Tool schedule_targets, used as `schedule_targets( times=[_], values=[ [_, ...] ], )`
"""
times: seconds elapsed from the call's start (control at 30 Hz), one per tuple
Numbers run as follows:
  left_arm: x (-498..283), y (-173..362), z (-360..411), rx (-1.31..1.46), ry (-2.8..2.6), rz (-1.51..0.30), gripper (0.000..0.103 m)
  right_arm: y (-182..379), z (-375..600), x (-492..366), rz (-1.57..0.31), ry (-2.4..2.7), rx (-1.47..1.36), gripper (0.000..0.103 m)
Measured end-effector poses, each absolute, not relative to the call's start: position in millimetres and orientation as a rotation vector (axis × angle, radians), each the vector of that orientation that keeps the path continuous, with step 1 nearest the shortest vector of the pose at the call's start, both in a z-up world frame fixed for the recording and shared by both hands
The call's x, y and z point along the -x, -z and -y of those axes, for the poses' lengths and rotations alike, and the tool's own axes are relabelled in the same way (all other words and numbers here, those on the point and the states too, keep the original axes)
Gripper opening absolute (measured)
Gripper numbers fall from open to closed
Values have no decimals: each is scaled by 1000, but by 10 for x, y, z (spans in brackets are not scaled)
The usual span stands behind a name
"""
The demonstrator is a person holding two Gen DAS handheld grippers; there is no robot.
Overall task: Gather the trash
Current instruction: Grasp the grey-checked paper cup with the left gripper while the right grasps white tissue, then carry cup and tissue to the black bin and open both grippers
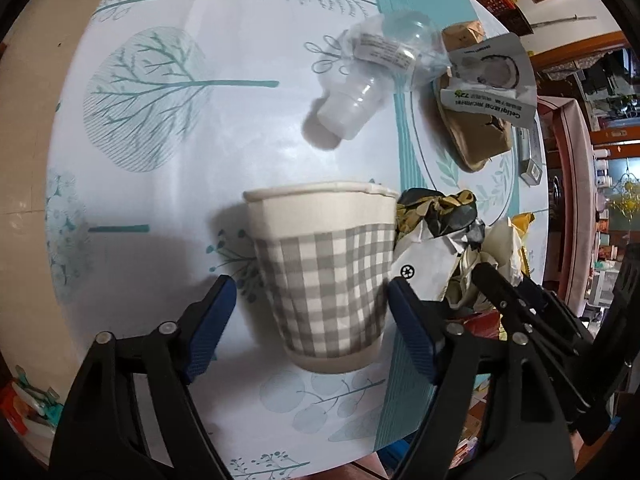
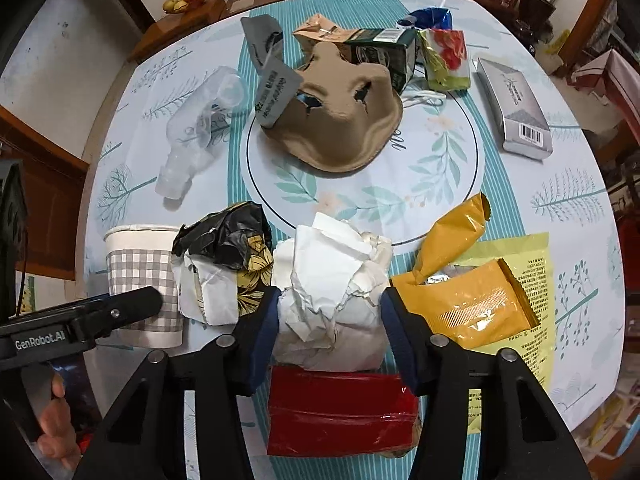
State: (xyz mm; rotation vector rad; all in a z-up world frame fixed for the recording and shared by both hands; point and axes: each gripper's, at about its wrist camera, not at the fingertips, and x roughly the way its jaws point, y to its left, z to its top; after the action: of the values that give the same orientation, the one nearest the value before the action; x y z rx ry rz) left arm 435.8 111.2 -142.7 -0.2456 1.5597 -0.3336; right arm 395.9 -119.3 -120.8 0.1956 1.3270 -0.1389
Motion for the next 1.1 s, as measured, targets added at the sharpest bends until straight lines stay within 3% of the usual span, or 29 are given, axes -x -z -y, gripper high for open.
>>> schedule_targets(
  times=[0.07,0.63,1.1],
  values=[
    [-4347,1412,-1075,240,350,-1557,49,1168,1202,-3971,-1319,139,-212,42],
    [-3760,516,-1147,143,342,-1337,45,306,1401,-3570,-1147,95,-287,38],
    [-2151,-189,-853,173,267,-1176,46,-474,1463,-2150,-1048,-188,-241,38]
  ],
)
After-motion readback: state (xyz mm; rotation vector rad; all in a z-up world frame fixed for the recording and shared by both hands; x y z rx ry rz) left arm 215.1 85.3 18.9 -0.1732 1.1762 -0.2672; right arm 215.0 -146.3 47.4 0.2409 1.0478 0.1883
